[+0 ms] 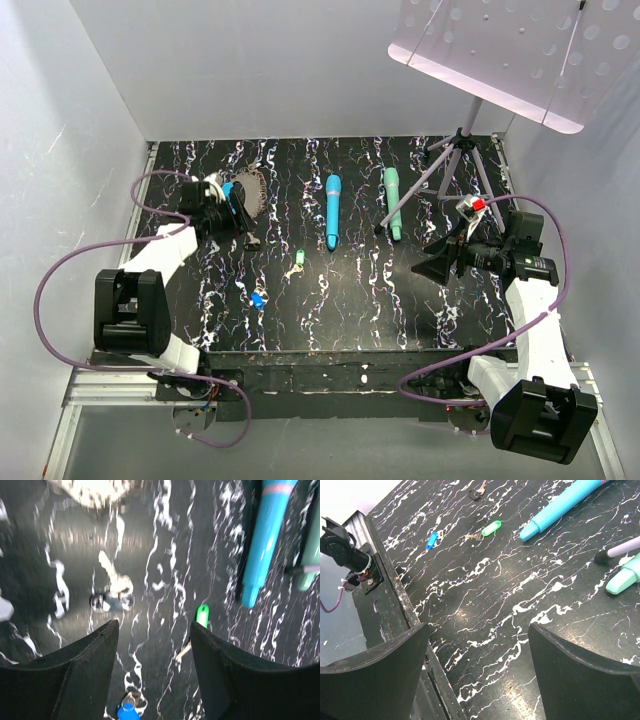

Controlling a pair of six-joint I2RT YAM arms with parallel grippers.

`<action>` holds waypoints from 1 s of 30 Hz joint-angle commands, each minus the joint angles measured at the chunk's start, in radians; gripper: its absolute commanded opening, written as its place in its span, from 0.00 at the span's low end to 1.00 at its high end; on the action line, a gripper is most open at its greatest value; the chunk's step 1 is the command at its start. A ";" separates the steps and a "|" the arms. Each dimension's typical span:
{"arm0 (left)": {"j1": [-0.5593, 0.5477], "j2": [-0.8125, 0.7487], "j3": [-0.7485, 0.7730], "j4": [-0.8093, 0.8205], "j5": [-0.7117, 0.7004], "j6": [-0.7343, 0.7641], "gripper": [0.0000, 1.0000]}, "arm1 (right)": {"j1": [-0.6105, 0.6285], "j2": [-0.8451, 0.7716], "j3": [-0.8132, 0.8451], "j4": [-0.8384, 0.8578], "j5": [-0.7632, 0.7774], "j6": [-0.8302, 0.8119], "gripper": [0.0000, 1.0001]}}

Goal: Put the keys on the keyring

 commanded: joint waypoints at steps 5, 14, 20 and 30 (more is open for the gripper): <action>-0.037 -0.111 -0.183 0.055 0.031 -0.068 0.55 | 0.008 -0.015 0.022 -0.002 -0.015 -0.013 0.88; -0.052 0.033 -0.112 0.088 0.014 -0.083 0.41 | 0.012 -0.015 0.021 -0.002 -0.012 -0.012 0.88; -0.051 0.079 -0.095 0.090 -0.009 -0.088 0.41 | 0.013 -0.015 0.022 -0.002 -0.014 -0.012 0.88; -0.052 0.147 -0.060 0.107 -0.026 -0.097 0.37 | 0.018 -0.016 0.024 -0.005 -0.011 -0.015 0.88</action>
